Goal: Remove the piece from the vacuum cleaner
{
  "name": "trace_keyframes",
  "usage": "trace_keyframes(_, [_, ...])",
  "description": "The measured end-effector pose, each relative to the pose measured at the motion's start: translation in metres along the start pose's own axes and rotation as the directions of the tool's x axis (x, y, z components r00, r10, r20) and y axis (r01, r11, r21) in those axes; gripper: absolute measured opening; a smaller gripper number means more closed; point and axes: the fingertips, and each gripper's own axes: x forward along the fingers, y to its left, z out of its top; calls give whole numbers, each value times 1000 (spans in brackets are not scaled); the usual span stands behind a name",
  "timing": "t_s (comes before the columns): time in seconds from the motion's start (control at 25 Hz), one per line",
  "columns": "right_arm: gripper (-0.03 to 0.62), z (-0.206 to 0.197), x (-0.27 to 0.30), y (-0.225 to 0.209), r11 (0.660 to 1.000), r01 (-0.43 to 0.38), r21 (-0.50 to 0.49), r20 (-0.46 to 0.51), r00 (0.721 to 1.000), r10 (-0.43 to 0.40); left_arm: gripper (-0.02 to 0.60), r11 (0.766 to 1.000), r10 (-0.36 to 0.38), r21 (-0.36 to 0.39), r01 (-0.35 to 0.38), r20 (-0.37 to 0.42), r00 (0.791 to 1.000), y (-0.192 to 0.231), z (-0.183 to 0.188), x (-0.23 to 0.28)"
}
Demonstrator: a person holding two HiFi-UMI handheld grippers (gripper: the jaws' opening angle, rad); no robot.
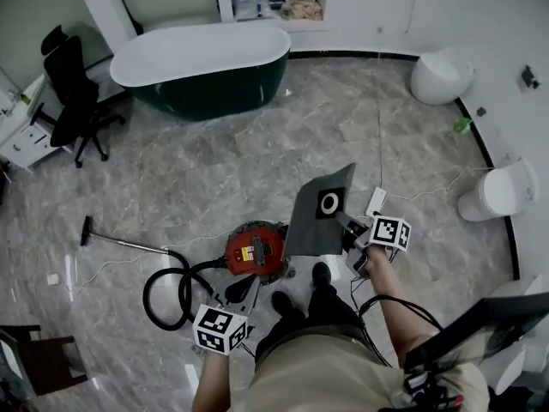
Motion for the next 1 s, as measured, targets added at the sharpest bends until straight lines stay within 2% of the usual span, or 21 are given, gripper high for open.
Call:
trace_keyframes(0.12, [29, 5, -12, 9, 999, -34, 5, -7, 999, 34, 5, 1000, -4, 10, 4, -10, 1000, -8, 12, 4])
trace_keyframes(0.32, [31, 16, -24, 11, 994, -104, 35, -4, 995, 104, 5, 998, 3, 67, -2, -25, 1000, -22, 34, 21])
trace_keyframes(0.56, [32, 17, -41, 15, 986, -165, 36, -68, 984, 167, 5, 993, 34, 110, -31, -28, 999, -47, 63, 33])
trace_keyframes(0.84, [32, 32, -70, 7, 967, -247, 59, -96, 963, 252, 5, 991, 84, 106, -82, -18, 996, -87, 70, 55])
trace_keyframes(1.0, [32, 35, -93, -1, 958, -281, 53, -151, 946, 285, 5, 989, 109, 104, -109, 2, 994, -122, 79, 78])
